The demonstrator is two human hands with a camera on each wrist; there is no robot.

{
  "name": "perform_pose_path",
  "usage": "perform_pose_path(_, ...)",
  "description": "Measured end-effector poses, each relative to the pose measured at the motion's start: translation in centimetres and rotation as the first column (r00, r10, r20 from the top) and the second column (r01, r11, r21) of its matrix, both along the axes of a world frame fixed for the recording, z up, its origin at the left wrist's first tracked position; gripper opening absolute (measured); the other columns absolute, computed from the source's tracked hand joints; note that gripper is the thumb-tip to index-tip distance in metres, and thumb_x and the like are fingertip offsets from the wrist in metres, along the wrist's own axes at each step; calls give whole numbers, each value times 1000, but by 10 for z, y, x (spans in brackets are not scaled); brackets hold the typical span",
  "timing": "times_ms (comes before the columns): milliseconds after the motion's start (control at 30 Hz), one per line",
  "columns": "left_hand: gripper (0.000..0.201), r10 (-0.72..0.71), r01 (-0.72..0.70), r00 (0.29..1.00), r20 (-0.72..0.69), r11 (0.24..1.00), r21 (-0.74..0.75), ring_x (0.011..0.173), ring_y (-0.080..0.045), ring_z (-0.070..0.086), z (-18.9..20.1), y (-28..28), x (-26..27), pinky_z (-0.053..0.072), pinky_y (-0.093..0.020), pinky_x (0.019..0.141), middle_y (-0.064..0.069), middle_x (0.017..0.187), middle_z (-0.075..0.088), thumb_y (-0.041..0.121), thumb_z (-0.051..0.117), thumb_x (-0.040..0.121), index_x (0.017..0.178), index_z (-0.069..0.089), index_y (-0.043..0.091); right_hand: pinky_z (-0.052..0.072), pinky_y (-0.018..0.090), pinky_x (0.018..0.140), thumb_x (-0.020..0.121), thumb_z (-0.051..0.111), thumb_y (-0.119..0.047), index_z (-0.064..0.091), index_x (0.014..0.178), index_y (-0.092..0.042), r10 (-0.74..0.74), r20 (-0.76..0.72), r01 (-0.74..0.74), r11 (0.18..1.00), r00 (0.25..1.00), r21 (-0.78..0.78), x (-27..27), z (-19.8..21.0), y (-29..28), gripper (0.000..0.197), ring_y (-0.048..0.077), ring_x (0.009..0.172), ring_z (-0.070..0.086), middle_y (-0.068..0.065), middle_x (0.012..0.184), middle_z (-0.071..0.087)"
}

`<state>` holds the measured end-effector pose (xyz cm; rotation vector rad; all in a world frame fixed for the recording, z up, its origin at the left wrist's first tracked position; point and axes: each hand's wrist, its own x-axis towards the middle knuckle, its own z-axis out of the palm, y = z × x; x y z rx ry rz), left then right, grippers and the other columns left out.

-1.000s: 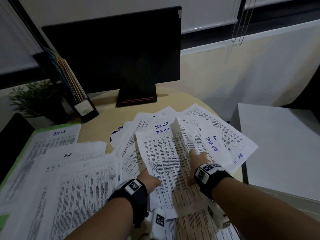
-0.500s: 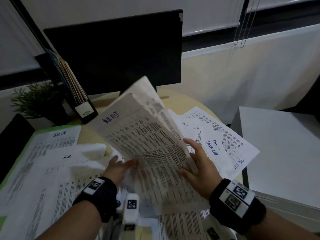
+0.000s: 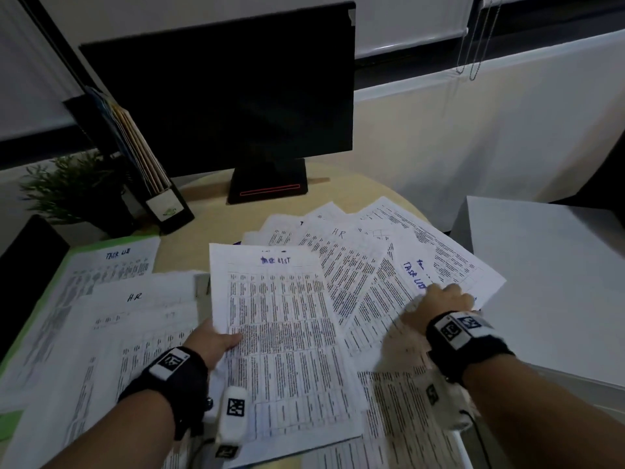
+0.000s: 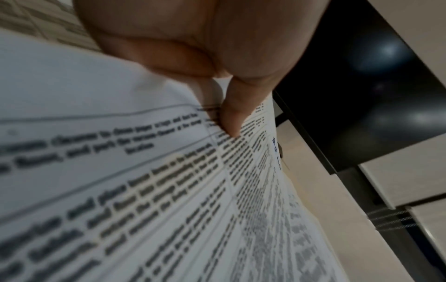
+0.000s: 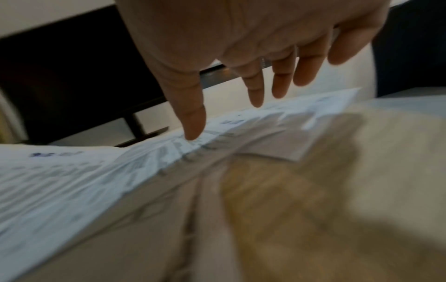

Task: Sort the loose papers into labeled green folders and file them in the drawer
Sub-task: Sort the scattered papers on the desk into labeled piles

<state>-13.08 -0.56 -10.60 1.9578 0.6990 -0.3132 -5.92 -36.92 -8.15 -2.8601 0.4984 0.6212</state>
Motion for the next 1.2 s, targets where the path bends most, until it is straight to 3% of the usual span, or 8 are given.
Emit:
perform_pose_path(167,35,-56,54,997,53,998,36,102,-24,64,4,-33,6,48,-36,96,-8,112,68,9,70,84,118,63,7,46,39,88,64,75,-53,47,119,-15,-110,-8,110,992,994,63,15,-23,-28,72,29,106,51,8,111,48)
perform_pose_path(300,34,-77,72,996,49,993,88,103,-23,62,1,-57,11,47,-32,93,-4,113,67,15,68,85,118,63,11,47,30,66,74,73,-34,57,104,-11,-124,31,116,977,992,179,25,-25,-38,41,23,77,58,5,90,56)
perform_pose_path(367,30,-75,70,996,40,990,124,101,-25,62,0,-71,16,48,-33,92,-5,110,68,15,68,85,116,63,12,44,28,64,77,70,-28,61,95,-9,-99,31,91,978,995,188,29,-25,-41,28,25,76,60,5,85,61)
perform_pose_path(533,27,-135,153,987,-89,954,256,95,-26,60,-8,-94,23,49,-31,84,-13,110,65,9,62,86,113,60,10,44,25,61,80,64,-42,63,82,-12,49,7,-49,998,999,41,32,-25,-39,30,21,68,56,2,70,53)
perform_pose_path(700,39,-147,190,976,-161,934,301,96,-25,59,-16,-92,26,48,-28,83,-11,115,64,11,61,86,124,55,11,52,32,77,80,57,-39,62,94,-16,-13,38,9,995,999,102,40,-22,-30,28,27,81,59,8,91,58)
perform_pose_path(833,40,-133,183,973,-187,940,287,101,-27,60,-19,-90,29,49,-32,88,-11,114,64,10,61,85,125,55,11,50,31,71,82,59,-21,56,95,-11,-84,81,64,972,993,226,43,-19,-26,17,28,79,58,8,92,61)
perform_pose_path(967,39,-106,150,979,-175,953,262,102,-28,60,-22,-92,29,50,-34,88,-11,116,64,6,60,86,124,55,11,50,35,79,79,66,-22,43,100,-18,-224,9,202,892,974,405,49,-16,-30,31,27,86,57,5,90,56)
perform_pose_path(1200,35,-144,183,974,-174,955,231,96,-26,63,-20,-90,29,53,-39,89,-6,107,67,10,60,84,118,59,17,55,39,84,84,66,-25,63,101,-20,-139,73,87,870,988,486,50,-3,-30,18,24,87,63,2,95,62)
